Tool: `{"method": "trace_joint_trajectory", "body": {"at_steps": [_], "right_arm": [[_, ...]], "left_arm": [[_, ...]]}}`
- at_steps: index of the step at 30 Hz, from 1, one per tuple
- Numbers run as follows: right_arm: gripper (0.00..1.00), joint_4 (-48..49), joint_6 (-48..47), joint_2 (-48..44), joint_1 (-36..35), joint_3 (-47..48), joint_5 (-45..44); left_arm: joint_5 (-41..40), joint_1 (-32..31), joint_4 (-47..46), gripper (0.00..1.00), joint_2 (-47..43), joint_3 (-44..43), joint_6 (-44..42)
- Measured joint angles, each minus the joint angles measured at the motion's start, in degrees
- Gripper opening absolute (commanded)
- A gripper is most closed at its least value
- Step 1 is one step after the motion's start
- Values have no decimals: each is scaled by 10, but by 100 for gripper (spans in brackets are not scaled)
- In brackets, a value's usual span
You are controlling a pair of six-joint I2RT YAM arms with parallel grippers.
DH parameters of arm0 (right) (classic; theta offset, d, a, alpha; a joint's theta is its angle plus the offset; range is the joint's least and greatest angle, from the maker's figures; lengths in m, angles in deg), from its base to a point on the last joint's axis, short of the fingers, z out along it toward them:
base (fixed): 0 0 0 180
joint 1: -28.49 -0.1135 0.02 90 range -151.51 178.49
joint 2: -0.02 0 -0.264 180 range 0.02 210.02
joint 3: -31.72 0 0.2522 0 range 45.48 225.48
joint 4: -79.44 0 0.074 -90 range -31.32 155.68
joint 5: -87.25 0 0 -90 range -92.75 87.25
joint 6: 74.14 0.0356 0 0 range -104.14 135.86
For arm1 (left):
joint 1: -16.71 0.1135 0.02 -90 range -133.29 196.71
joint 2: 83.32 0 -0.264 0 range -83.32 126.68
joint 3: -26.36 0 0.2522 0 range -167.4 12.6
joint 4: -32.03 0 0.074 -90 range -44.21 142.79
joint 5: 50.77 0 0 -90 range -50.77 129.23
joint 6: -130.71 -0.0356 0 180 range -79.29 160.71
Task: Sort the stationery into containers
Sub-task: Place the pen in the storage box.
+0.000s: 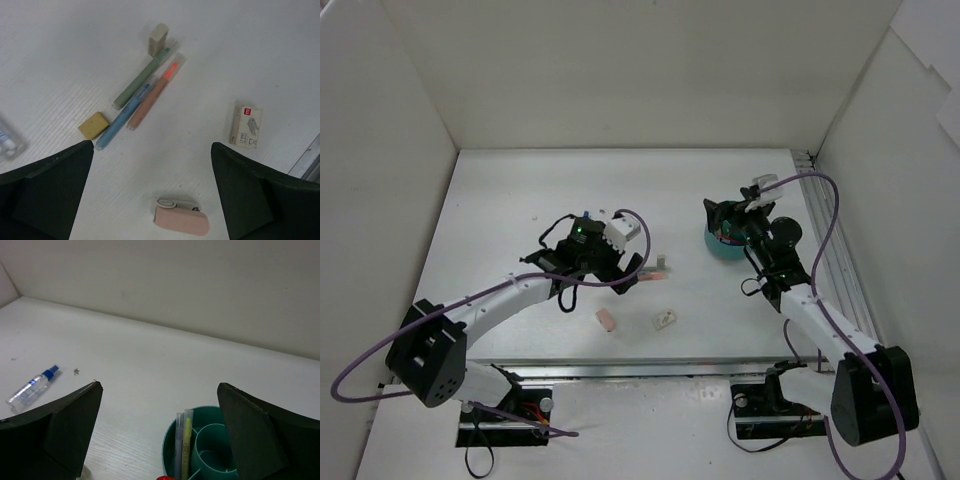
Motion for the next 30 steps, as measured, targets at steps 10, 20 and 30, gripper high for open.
{"method": "trace_joint_trajectory", "body": {"at_steps": [10, 20, 30], "right_arm": [[98, -69, 47, -138, 7, -25, -37], [98, -205, 47, -180, 11, -23, -88], [98, -233, 44, -183, 11, -20, -99]], "left_arm": [[80, -45, 38, 100, 168, -106, -59], [91, -56, 77, 100, 270, -166, -80], [57, -68, 81, 91, 306, -194, -79]]}}
